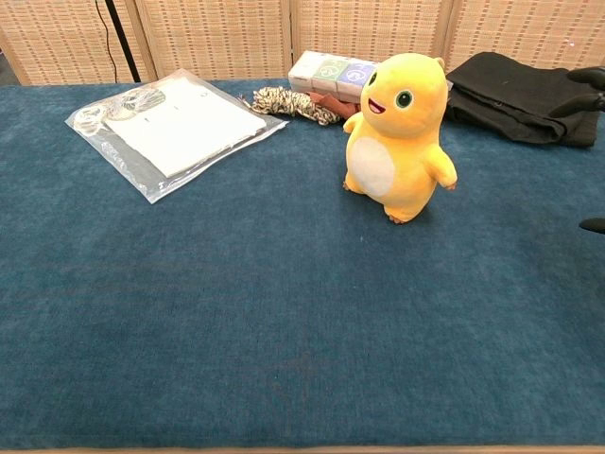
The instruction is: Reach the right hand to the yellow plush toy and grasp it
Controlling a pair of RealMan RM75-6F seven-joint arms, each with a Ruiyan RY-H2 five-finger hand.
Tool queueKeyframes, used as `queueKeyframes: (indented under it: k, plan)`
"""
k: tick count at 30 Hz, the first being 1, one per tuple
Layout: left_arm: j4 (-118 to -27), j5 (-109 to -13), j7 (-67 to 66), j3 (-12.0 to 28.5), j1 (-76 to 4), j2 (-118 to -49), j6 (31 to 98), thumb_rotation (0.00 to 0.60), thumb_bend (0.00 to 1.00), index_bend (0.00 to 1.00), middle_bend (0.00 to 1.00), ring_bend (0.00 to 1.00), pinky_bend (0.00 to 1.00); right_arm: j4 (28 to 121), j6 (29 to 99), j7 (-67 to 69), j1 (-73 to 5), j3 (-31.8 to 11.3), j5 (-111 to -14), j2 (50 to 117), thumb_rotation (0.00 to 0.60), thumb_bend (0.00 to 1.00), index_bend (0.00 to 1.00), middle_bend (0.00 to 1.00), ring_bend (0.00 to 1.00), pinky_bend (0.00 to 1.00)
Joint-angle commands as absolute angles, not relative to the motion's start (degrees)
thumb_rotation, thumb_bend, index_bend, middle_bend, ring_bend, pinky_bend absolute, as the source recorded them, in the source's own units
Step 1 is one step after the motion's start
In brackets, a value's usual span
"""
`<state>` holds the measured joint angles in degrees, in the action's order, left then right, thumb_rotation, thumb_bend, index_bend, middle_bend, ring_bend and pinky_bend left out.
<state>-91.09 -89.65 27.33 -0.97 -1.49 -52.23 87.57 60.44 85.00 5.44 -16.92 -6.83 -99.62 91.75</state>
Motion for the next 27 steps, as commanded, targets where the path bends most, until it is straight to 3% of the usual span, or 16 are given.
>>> queueKeyframes:
  k: [1, 14, 27]
  plan:
    - [-91.16, -89.48, 27.21, -0.89, -1.61, -52.22, 87.33, 0.600, 0.00, 0.00, 0.00, 0.00, 0.00, 55.95, 83.95, 8.65, -19.42, -6.15, -101.06, 93.66, 0.600, 0.00, 0.19, 0.00, 0.00, 0.00]
    - [-91.53, -88.87, 26.90, -0.65, -1.81, -52.18, 86.65, 0.600, 0.00, 0.00, 0.00, 0.00, 0.00, 49.33, 82.11, 13.70, -24.26, -6.33, -99.32, 99.38, 0.600, 0.00, 0.26, 0.00, 0.00, 0.00]
    - [-90.90, -88.52, 28.73, -0.52, -1.88, -51.85, 86.21, 0.600, 0.00, 0.00, 0.00, 0.00, 0.00, 46.24, 78.59, 18.38, -25.97, -11.15, -89.93, 108.55, 0.600, 0.00, 0.36, 0.00, 0.00, 0.00]
